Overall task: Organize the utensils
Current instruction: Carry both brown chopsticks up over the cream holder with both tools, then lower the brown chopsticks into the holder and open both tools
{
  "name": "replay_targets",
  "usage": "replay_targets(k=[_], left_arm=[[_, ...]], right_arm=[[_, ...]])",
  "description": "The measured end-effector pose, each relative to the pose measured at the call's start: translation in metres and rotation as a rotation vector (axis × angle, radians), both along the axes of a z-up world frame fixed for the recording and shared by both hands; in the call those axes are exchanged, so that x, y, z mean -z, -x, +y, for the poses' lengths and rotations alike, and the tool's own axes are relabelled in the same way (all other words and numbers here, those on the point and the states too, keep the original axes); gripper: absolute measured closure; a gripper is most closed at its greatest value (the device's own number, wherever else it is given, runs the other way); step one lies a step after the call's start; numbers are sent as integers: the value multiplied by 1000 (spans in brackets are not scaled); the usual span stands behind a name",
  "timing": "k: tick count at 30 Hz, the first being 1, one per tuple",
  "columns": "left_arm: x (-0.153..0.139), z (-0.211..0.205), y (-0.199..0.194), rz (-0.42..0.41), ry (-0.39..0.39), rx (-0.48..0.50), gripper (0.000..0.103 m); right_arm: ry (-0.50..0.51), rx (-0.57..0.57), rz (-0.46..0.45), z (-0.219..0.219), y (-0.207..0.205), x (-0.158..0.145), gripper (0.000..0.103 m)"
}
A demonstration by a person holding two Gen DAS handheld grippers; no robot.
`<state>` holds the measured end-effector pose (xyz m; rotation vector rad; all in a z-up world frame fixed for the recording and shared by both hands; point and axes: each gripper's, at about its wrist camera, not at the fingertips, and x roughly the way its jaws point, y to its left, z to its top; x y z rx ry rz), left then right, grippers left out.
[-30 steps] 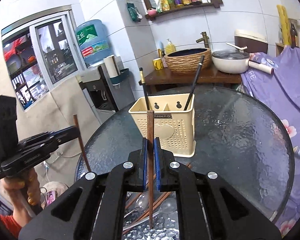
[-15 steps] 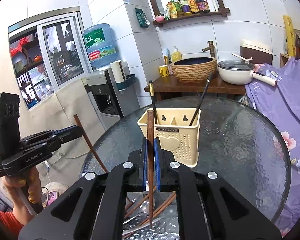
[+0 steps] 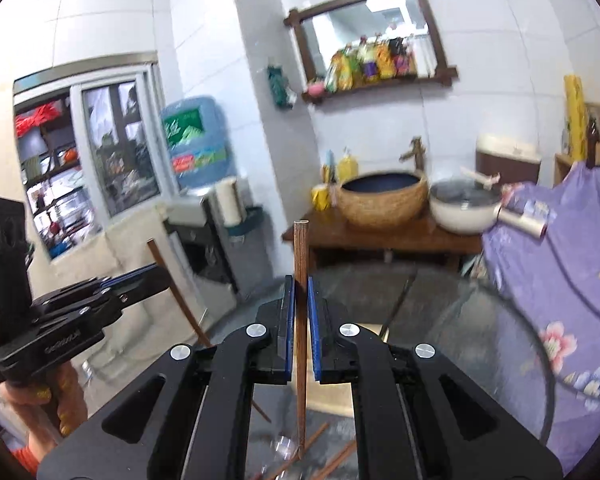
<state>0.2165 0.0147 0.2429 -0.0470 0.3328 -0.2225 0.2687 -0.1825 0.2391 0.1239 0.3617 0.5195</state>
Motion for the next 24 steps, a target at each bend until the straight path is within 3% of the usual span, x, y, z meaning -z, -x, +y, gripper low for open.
replay_targets(k=[4,9,13,19,24], left_arm=[[-26,-9,-28,-36,-13,-52,96],[-20,-17,-61,-35,-32,-110,96],[9,-15,-79,3,-18,-129,96],[69,-7,-100,123,13,-128,96],[97,-5,-100,162,-3,-119,96]], right_arm=[[-11,80,-48,5,-27,-31,96],[9,165,-70,14,-57,-33,96],[29,198,-42,18,-75,1,96],[55,196,44,22,-88,65,96],[75,187,95,26,-92,93,96]])
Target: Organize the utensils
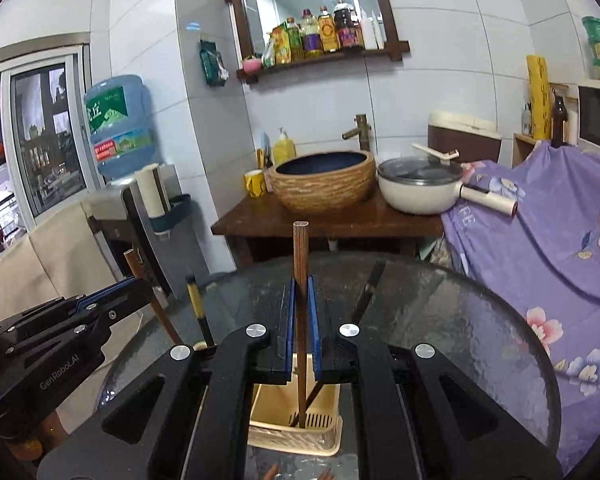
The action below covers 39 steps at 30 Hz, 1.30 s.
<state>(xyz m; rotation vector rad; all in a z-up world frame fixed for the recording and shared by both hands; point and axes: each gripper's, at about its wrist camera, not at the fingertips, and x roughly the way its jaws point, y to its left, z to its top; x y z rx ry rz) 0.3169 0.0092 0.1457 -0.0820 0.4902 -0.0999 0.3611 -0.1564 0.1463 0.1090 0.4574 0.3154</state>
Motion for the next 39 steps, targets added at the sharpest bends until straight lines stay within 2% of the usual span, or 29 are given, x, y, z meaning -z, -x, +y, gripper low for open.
replay_targets(k=[8,10,11,12,13,15,17,21,32,36,39], left_arm=[[21,0,-2,35,-18,24,96],[24,1,-3,38,-1,31,96],[24,1,-2,38,1,31,96],[24,2,-1,36,-2,30,90],[25,2,2,33,-3,30,86],[25,4,10,20,0,28,57],[26,6,21,3,1,11,43],[41,11,49,24,8,29,26],[139,33,93,244,3,63,27],[159,39,100,292,4,65,30],[170,41,102,317,14,69,33]], right_arm=[[13,-11,-5,2,4,3,95],[13,-10,-10,1,6,3,91],[11,-6,-11,0,8,2,81],[5,1,-9,-2,10,3,65],[-12,12,-5,-6,14,4,59],[-22,10,6,-12,22,7,57],[-19,4,20,-16,31,12,57],[-16,-26,90,-26,53,39,57],[-11,-166,381,-31,103,157,58],[-19,-180,451,-31,114,187,65],[-43,-174,483,-33,118,201,66]])
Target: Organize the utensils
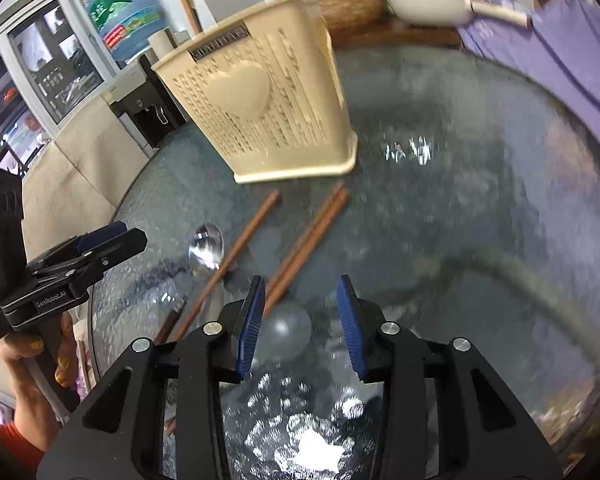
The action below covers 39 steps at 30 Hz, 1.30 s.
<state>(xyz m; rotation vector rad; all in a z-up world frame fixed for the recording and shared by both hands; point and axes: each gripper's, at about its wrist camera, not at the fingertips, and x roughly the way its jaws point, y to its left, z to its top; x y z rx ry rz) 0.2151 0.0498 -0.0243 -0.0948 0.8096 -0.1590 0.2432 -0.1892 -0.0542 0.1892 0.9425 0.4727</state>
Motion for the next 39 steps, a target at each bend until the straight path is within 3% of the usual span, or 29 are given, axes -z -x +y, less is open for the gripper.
replay_targets(k=[6,9,15,22,30,33,39], left_arm=[[13,-5,-2,29,3,21,40],[19,-5,-8,56,43,41,49],[22,-5,-28,69,112,142,55],[32,-4,-54,125,91,241,63],[33,-12,-61,130,112,312,70],[35,-18,-62,138,106,341,82],[35,-25,-61,133,83,356,88]], right_arm=[[-58,-1,69,-4,4,19,74],[-83,4,80,-6,3,19,76],[-157,-14,120,-7,-3,23,83],[-171,-27,133,-9,-6,24,84],[-189,-44,151,-10,-11,28,94],[-187,-48,151,-10,-12,28,96],[-185,-49,153,-9,-14,29,98]])
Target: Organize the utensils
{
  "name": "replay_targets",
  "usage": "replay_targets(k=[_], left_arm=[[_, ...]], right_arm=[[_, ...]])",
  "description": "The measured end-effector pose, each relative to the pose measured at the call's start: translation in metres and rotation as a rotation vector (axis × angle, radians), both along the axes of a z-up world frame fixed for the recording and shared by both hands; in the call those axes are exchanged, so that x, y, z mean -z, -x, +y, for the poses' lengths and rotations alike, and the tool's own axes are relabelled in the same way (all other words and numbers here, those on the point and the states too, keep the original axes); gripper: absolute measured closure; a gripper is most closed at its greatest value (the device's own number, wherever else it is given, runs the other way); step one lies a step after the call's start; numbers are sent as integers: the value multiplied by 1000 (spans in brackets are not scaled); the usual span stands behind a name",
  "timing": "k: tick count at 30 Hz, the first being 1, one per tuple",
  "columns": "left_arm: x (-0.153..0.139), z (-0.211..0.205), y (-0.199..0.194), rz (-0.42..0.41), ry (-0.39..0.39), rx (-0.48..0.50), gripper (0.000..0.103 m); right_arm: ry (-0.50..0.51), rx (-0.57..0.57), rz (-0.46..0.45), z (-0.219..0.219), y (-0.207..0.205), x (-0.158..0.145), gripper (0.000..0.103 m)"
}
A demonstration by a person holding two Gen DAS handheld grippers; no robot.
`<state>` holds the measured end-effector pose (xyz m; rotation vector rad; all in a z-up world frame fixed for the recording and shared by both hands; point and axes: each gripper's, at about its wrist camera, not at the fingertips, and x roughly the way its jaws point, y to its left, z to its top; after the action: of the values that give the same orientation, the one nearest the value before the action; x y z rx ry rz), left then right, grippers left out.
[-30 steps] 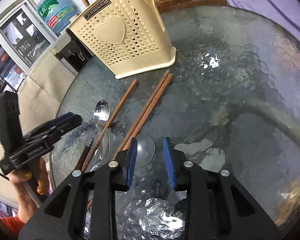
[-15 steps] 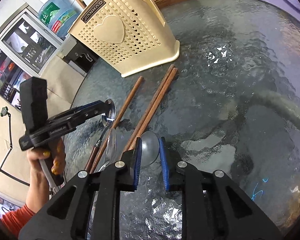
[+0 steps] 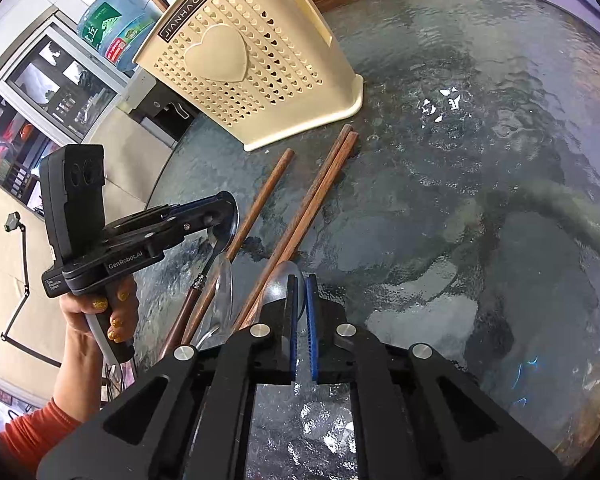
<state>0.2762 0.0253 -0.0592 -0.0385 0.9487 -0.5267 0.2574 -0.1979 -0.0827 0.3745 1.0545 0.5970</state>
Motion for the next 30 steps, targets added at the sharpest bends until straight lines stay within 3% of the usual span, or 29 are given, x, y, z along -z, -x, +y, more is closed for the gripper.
replay_targets(k=[9,21,30], left_arm=[[-13,2,10,-55,-28,-42,100],[-40,0,28,-149,-51,-78,100],[-73,6,41,-272,-46,-149,100]], right_arm=[[85,27,-110,3,13,-20,98],[192,63,-289,-1,32,-61,99],[262,89,-394,-2,44,-84,99]])
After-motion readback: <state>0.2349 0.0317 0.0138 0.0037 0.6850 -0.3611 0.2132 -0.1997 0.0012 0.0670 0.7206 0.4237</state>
